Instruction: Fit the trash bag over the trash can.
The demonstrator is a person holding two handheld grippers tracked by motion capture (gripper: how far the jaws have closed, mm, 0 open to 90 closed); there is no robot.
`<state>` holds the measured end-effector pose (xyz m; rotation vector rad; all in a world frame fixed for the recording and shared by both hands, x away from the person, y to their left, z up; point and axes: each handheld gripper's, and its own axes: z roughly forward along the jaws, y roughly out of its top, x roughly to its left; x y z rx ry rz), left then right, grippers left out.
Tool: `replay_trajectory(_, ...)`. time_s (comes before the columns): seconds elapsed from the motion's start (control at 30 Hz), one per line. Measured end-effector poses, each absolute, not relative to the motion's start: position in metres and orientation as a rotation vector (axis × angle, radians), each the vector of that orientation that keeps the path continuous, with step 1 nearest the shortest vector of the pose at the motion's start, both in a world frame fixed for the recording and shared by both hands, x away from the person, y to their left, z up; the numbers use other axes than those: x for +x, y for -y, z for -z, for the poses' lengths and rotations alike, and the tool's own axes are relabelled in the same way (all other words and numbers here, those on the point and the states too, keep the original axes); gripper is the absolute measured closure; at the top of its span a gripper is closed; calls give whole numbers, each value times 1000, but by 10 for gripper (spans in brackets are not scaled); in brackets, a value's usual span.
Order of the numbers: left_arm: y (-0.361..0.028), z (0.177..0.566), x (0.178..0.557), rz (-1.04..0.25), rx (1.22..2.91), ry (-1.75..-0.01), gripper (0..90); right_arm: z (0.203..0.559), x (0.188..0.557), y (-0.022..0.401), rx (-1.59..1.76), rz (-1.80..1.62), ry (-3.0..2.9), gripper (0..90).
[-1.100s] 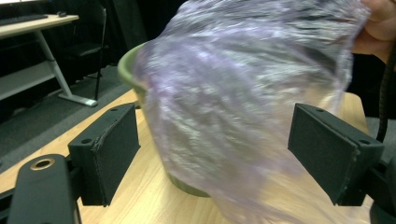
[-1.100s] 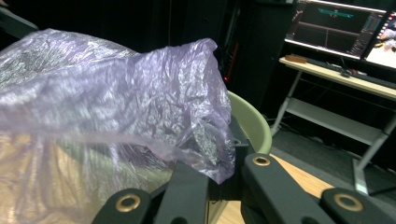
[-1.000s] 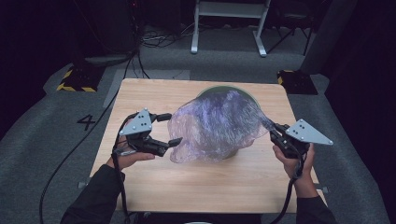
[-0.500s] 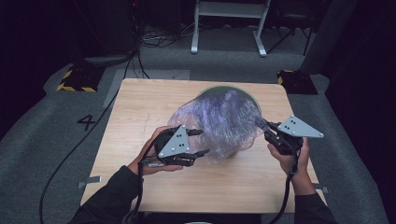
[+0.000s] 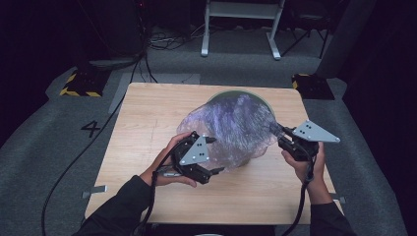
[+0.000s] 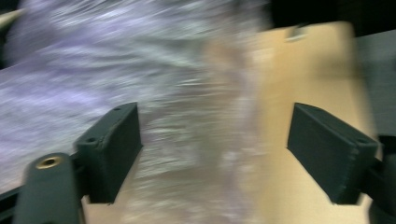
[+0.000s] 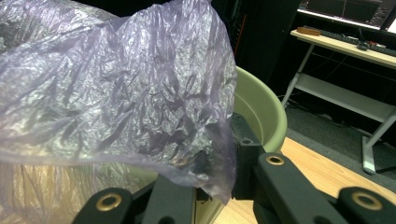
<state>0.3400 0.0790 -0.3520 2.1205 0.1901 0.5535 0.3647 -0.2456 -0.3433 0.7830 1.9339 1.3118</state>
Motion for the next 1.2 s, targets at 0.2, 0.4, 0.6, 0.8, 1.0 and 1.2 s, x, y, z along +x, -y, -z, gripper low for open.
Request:
replay_trajectory(0.2,-83,352,351,-606,2104,-273,470,342,365,245,768,-1320,-1942,809)
replay_trajectory(0.4,-83,348,358,-577,2091,-211,733,341,365,245,762,-1316,-1943,826)
replay_trajectory(0.6,-73,348,345,-469,2073,-157,270,340,364,245,759,-1298,-1946,832)
replay_trajectory(0.8,-53,349,346,-532,2060,-235,146,340,364,243,754,-1297,-1948,827)
replay_trajectory(1.0,-50,343,348,-592,2059,-264,426,340,364,240,742,-1307,-1957,827)
replay_trajectory(1.2,-64,329,348,-656,2019,-230,781,339,363,244,749,-1295,-1951,829)
